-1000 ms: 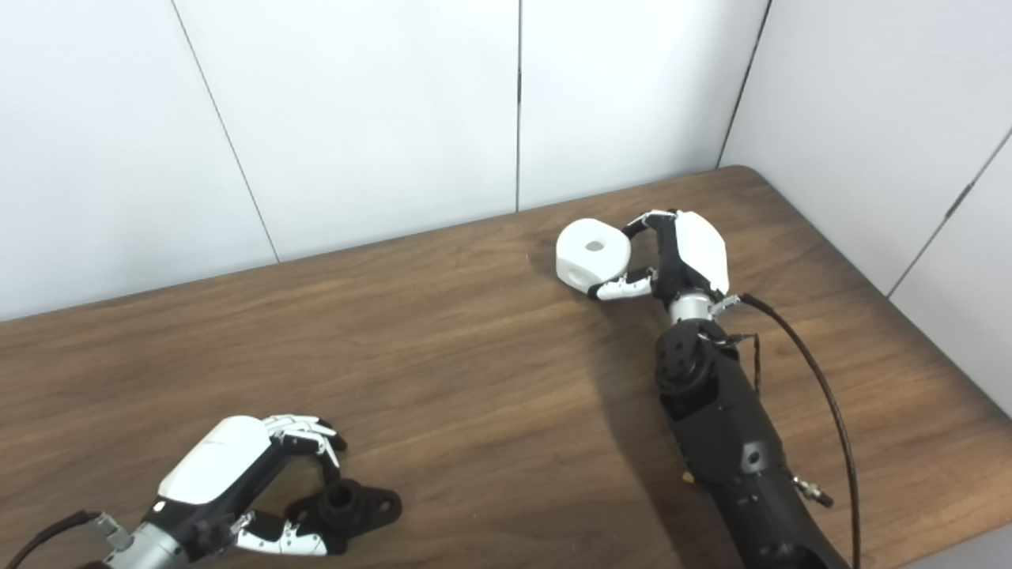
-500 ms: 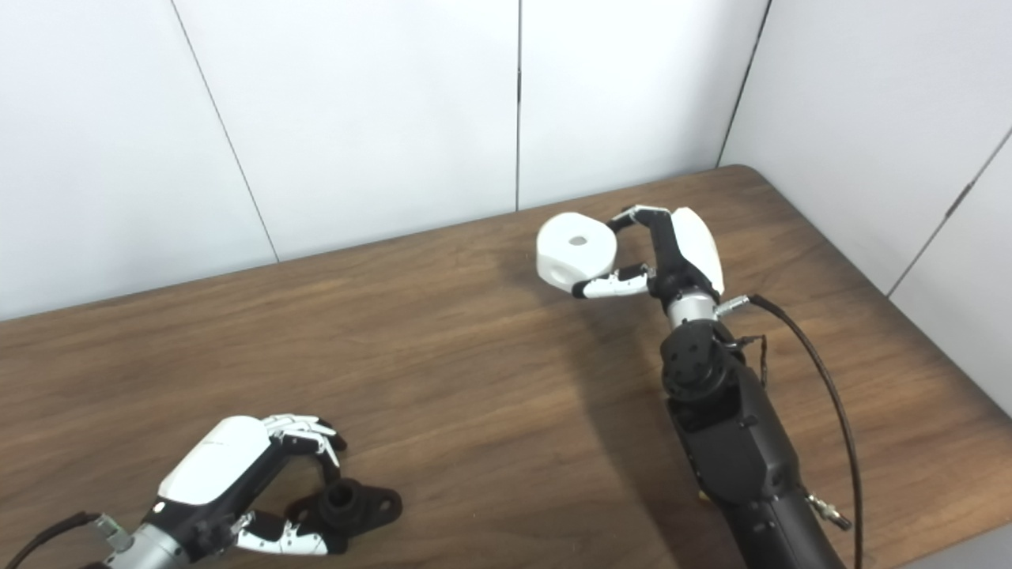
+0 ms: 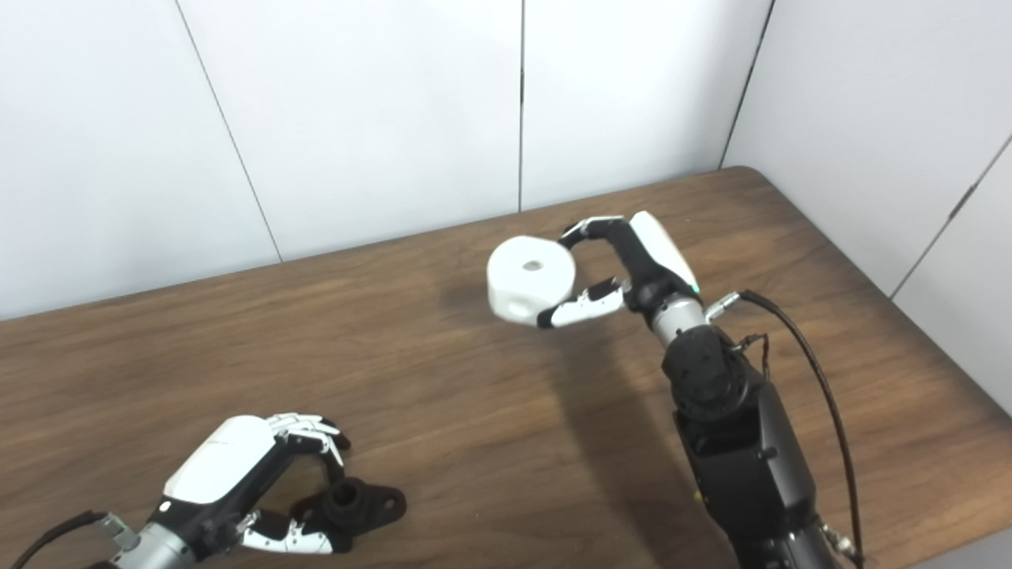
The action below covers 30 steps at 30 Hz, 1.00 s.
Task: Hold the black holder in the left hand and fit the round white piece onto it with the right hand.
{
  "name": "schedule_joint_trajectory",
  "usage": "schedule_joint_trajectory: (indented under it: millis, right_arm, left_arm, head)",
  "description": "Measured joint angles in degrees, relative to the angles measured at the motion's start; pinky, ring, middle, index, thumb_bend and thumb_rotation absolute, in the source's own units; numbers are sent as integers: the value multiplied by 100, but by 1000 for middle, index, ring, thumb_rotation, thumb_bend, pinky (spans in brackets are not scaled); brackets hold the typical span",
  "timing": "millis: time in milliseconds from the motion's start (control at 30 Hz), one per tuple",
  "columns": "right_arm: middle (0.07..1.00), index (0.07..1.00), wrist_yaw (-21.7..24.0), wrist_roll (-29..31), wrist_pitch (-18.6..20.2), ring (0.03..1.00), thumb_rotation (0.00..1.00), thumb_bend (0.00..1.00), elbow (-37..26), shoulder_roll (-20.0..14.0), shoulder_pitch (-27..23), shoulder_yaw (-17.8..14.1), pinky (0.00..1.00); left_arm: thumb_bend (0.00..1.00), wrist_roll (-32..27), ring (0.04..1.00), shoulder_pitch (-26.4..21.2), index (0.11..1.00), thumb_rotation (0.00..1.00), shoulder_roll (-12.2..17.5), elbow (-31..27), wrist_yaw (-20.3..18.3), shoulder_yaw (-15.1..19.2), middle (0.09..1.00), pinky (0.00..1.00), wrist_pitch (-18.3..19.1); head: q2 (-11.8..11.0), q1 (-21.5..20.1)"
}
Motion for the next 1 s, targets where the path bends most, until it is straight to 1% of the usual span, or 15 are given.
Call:
schedule_joint_trajectory:
  millis: [100,267,433,533,600,700,833,1000]
  right_arm:
    - [790,481,311,-129,1,874,139,526,-241,184,47,39,915]
    - [795,481,785,-348,0,879,142,526,-653,238,116,294,908]
    - [799,481,1164,-691,0,874,143,526,-861,469,146,572,901]
    - [802,481,1233,-762,0,879,143,526,-940,630,216,733,914]
    - [806,480,1240,-752,0,882,142,526,-940,719,271,781,933]
    - [807,481,1240,-724,0,881,142,526,-941,789,361,909,954]
    - [805,480,1238,-668,1,882,142,526,-977,852,439,1061,922]
    - [806,480,1237,-656,1,881,142,526,-1112,946,547,1162,884]
  left_arm:
    - [520,2,824,0,485,46,-24,15,4,-9,751,861,31]
    - [520,17,826,-1,485,46,-40,15,5,-47,750,866,118]
    - [520,39,825,-1,485,47,-58,12,18,-70,753,863,142]
    - [520,75,822,0,485,47,-74,10,23,-80,752,858,143]
    - [520,122,822,3,485,47,-90,10,39,-90,753,856,143]
    - [520,167,825,10,485,48,-121,-10,50,-104,755,862,154]
    - [521,225,833,18,485,49,-155,-26,49,-132,761,866,244]
    - [521,286,844,15,486,49,-218,-33,49,-178,768,874,356]
  head:
    - [0,0]
    - [18,115]
    - [44,159]
    - [62,246]
    - [88,351]
    - [114,492]
    - [167,650]
    - [193,879]
